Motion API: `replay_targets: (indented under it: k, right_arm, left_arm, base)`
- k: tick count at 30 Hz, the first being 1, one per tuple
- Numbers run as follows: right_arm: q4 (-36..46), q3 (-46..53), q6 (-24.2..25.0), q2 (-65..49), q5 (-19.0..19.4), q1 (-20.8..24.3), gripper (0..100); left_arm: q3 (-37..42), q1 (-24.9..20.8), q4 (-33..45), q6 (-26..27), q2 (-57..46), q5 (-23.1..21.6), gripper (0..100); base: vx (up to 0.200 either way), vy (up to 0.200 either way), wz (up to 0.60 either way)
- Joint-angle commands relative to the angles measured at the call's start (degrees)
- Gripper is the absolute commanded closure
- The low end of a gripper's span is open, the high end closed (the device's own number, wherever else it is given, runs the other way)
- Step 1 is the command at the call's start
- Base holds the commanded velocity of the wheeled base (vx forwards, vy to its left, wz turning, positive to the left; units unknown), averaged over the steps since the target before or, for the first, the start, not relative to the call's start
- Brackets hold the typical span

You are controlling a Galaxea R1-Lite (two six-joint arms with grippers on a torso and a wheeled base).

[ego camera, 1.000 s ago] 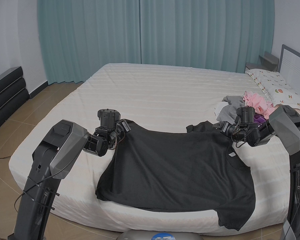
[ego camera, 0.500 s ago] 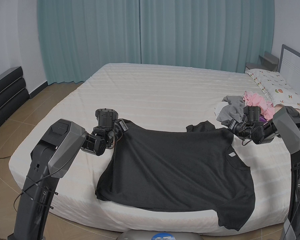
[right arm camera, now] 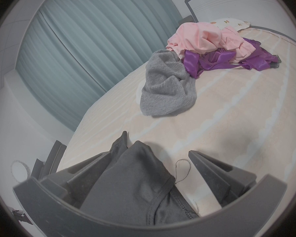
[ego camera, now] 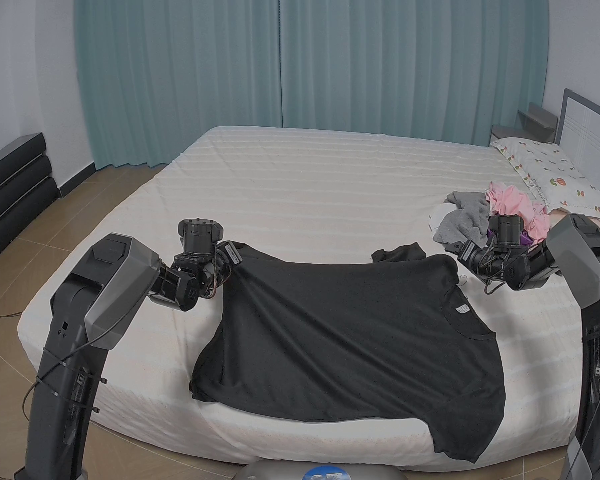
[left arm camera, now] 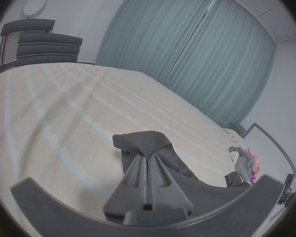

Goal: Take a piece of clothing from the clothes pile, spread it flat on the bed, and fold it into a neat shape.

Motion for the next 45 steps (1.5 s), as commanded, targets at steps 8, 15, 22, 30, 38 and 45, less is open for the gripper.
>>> replay_targets:
  k: [8, 15, 22, 30, 38, 45]
  right_arm:
    - [-0.2, -1.0, -0.2, 1.9, 0.3, 2.6, 0]
    - [-0.1, -2.2, -0.6, 1.9, 0.3, 3.4, 0]
    - [-0.1, -4.3, -1.2, 3.8, 0.3, 4.0, 0]
    - [-0.1, -6.5, -2.7, 6.2, 0.0, 5.0, 100]
    - [-0.6, -9.9, -2.3, 6.8, -0.6, 4.6, 100]
    - [-1.1, -15.0, -1.8, 7.2, -5.2, 2.6, 100]
  left_arm:
    - [4.2, 1.7, -0.2, 0.2, -2.1, 0.1, 100]
    - [5.7, 2.0, 0.0, 0.7, -1.9, 0.1, 100]
    - [5.9, 2.4, 0.0, 0.8, -1.5, 0.1, 100]
    - [5.4, 2.3, -0.2, 0.7, -1.2, 0.1, 100]
    - [4.9, 2.1, -0.4, 0.8, -1.2, 0.0, 100]
    - [1.0, 2.2, -0.5, 0.7, 0.1, 0.0, 100]
  base:
    - [0.000, 0.000, 0.00]
    - [0.000, 0.000, 0.00]
    - [0.000, 0.000, 0.00]
    - [0.000, 0.000, 0.00]
    - [0.000, 0.000, 0.00]
    - [0.000, 0.000, 0.00]
